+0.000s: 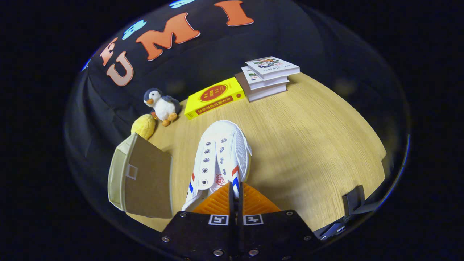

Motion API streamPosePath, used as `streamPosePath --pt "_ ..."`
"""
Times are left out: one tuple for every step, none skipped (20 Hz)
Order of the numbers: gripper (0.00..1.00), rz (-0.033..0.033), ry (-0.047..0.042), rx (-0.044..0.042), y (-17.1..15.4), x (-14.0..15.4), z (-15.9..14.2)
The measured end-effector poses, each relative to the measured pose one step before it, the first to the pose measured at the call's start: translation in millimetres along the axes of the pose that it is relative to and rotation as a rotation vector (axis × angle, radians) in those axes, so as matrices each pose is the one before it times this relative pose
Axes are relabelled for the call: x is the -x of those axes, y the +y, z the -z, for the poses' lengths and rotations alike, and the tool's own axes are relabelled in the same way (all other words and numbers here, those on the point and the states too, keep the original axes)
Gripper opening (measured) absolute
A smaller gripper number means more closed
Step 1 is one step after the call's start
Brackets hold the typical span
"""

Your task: Open the storage box then place both shoes into the box .Put the left shoe in first, then the right shoe, with the right side of both shoes facing outward in a uniform manner.

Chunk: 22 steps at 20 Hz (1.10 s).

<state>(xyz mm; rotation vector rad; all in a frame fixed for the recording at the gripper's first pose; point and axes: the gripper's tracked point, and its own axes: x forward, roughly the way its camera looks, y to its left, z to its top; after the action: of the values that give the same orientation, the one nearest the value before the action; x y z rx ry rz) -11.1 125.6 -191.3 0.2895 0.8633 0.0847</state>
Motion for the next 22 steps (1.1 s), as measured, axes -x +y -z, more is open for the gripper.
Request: streamPosePath --pt "0.0 -0.01393 -0.01707 -0.01179 15.8 7.04 -4.65" --pt "0.01 -0.01274 -0.01068 -0.0103 16.02 6.45 -4.41" --pt "0.0 -0.01218 -0.00775 -0.0122 17.04 7.13 -3.0" --pt "0.0 -0.01238 -0.00973 -0.00574 17.24 6.1 -3.38" --pt "0.01 -0.01273 -0.01457 0.00296 18.01 4.41 -4.29" --pt "0.0 -0.01403 -0.01482 0.00835 18.43 3.99 -3.23" --pt "0.0 -0.01131 -0.01276 0.00677 17.08 2.87 -1.72" --pt "0.0 -0.01187 -0.00817 0.00731 17.42 0.95 0.02" --pt "0.0 -0.01153 -0.00639 0.00464 17.07 -0.36 1.62" --pt "0.0 -0.01349 -0.00128 0.0017 15.86 -1.32 1.4" --pt "0.0 -0.01471 0.00111 0.0009 16.67 -0.41 3.13" --pt "0.0 -0.01609 0.00564 0.00491 16.01 -2.96 3.22" --pt "0.0 -0.01539 0.00168 0.00592 14.79 -4.05 3.99" --pt "0.0 -0.01242 0.01072 0.00892 13.84 -3.91 5.7" --pt "0.0 -0.01039 0.01055 0.0115 12.69 -5.64 6.4" --pt "0.0 -0.00575 0.01361 0.01287 10.8 -5.86 6.62" --pt "0.0 -0.00041 0.01416 0.01515 8.81 -7.29 7.82" --pt "0.0 0.00553 0.01366 0.01587 6.72 -7.68 6.82" --pt "0.0 0.01179 0.01281 0.01644 4.1 -7.31 6.26" --pt "0.01 0.01911 0.01141 0.01995 1.18 -7.76 6.63" --pt "0.01 0.0275 0.00836 0.02427 0.44 -7.37 4.81" --pt "0.0 0.03341 0.0074 0.02842 -2.6 -7.43 4.61"
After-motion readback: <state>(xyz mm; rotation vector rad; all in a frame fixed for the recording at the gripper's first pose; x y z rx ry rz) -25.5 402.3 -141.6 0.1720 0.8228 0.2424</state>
